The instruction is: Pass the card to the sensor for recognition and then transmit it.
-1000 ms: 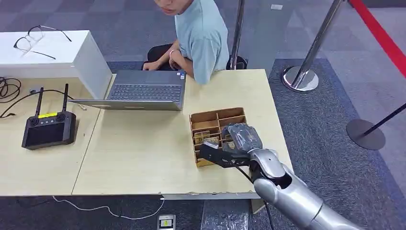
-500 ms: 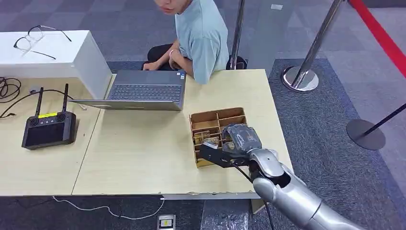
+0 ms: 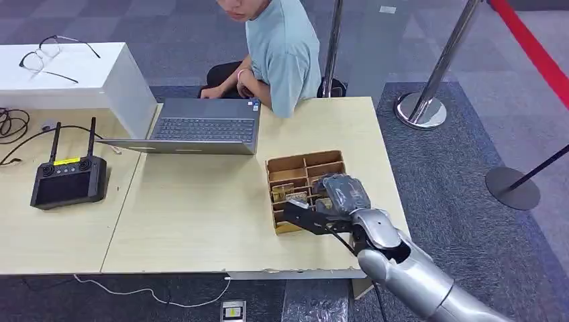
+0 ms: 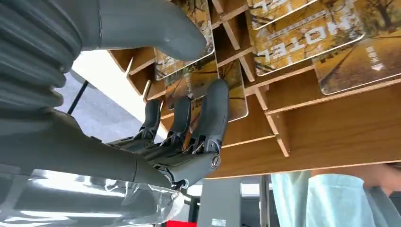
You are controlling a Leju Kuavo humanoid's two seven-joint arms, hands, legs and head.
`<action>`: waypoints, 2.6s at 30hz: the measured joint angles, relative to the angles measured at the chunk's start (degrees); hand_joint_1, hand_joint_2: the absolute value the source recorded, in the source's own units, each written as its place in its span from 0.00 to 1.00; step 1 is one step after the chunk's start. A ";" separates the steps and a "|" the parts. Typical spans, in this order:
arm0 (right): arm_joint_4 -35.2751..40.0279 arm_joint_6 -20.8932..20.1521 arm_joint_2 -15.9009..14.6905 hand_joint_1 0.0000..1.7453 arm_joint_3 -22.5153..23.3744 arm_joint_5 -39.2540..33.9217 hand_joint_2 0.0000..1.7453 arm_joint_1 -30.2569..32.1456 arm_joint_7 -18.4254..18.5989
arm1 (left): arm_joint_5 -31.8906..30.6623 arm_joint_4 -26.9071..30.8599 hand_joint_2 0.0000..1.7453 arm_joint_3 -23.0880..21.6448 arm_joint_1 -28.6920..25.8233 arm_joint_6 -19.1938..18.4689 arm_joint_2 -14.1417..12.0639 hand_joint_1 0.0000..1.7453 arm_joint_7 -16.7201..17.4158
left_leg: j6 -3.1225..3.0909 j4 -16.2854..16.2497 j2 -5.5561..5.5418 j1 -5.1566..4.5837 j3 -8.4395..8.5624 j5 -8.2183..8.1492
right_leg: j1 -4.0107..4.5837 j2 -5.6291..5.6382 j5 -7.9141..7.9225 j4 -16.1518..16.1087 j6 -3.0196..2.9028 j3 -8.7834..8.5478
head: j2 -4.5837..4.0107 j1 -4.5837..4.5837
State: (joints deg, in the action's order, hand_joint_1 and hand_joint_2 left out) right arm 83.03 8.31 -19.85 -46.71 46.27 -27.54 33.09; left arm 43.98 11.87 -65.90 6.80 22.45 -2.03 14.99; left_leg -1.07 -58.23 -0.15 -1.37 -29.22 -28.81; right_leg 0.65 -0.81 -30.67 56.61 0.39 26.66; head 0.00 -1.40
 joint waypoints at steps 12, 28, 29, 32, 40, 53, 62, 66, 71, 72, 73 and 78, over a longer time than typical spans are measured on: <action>0.00 0.42 -0.96 0.54 0.22 0.37 1.00 1.14 0.35 | 0.00 0.00 1.00 0.00 -0.01 0.20 -0.02 0.00 0.02 | 0.00 0.01 0.00 0.00 -0.01 0.00 | 0.00 0.00 0.00 0.00 0.00 0.00 | 0.00 0.00; 0.00 0.61 -1.31 0.51 0.57 0.37 1.00 1.91 0.35 | 0.00 0.00 1.00 0.00 0.00 0.46 -0.02 0.00 0.22 | 0.00 0.01 0.00 0.00 -0.01 0.00 | 0.00 0.00 0.00 0.00 0.00 0.00 | 0.00 -0.02; 0.00 0.61 -1.31 0.51 0.57 0.37 1.00 1.95 0.35 | 0.00 0.00 1.00 0.00 -0.01 0.46 -0.02 0.00 0.22 | 0.00 0.01 0.00 0.00 -0.01 0.00 | 0.00 0.00 0.00 0.00 0.00 0.00 | 0.00 0.00; 0.00 0.63 -1.31 0.52 0.57 0.37 1.00 2.00 0.35 | 0.00 0.00 1.00 0.00 0.00 0.55 -0.02 0.00 0.22 | 0.00 0.01 0.01 0.00 0.00 0.00 | 0.00 0.00 0.00 0.00 0.00 0.00 | 0.00 -0.02; 0.00 0.68 -1.31 0.56 0.57 0.22 1.00 2.03 0.33 | -0.13 0.00 1.00 0.00 0.00 0.55 -0.02 0.00 0.22 | 0.00 0.01 0.00 0.00 0.00 0.00 | 0.00 0.00 0.00 0.00 0.00 0.00 | 0.00 0.00; -0.02 0.79 -1.27 0.55 0.57 -0.11 1.00 2.23 0.33 | -0.18 0.00 1.00 0.00 0.00 0.55 -0.02 0.00 0.07 | 0.00 0.02 0.00 0.00 -0.01 0.00 | 0.00 0.00 0.00 0.00 0.00 0.00 | 0.00 0.00; -0.37 1.12 -1.12 0.54 0.57 -0.52 1.00 2.53 0.15 | -0.09 0.00 1.00 0.00 0.00 0.55 -0.02 0.00 0.07 | 0.00 0.01 0.01 0.00 0.02 0.00 | 0.00 0.00 0.00 0.00 0.00 -0.01 | 0.00 0.00; -0.55 1.44 -1.12 0.57 0.57 -0.55 1.00 2.57 -0.17 | 0.00 0.00 1.00 0.00 0.00 0.55 -0.02 0.00 0.28 | 0.00 0.02 0.01 0.00 0.02 0.00 | 0.00 0.00 0.00 0.00 0.00 -0.02 | 0.00 0.00; -0.53 1.40 -1.12 0.57 0.63 -0.57 1.00 2.52 -0.19 | 0.00 0.00 1.00 0.00 0.01 0.55 -0.02 0.00 0.28 | 0.00 0.01 0.01 0.00 0.02 0.00 | 0.00 0.00 0.00 0.00 0.00 -0.03 | 0.00 0.00; -0.52 1.40 -1.12 0.57 0.70 -0.59 1.00 2.49 -0.20 | 0.00 0.00 1.00 0.00 0.00 0.55 -0.02 0.00 0.28 | 0.00 0.02 0.01 0.00 0.02 0.00 | 0.00 0.00 0.00 0.00 0.00 -0.03 | 0.00 0.00; -0.52 1.40 -1.12 0.57 0.81 -0.59 1.00 2.47 -0.20 | 0.00 0.00 1.00 0.00 0.00 0.55 -0.02 0.00 0.28 | 0.00 0.02 0.01 0.00 0.01 0.00 | 0.00 0.00 0.00 0.00 0.00 -0.02 | 0.00 0.00; -0.52 1.35 -1.12 0.58 0.98 -0.61 1.00 2.46 -0.20 | 0.00 0.00 1.00 0.00 0.01 0.63 -0.02 0.00 0.13 | 0.00 0.01 0.01 0.00 0.01 0.00 | 0.00 0.00 0.00 0.00 0.00 -0.02 | 0.00 0.00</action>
State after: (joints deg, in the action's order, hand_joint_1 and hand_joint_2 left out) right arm 82.51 9.66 -20.96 -45.72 45.66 -25.08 32.89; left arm 43.98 11.87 -65.90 6.81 23.08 -2.05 15.13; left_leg -1.07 -58.22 -0.14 -1.37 -29.21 -28.81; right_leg 0.65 -0.81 -30.67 56.61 0.38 26.64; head 0.00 -1.40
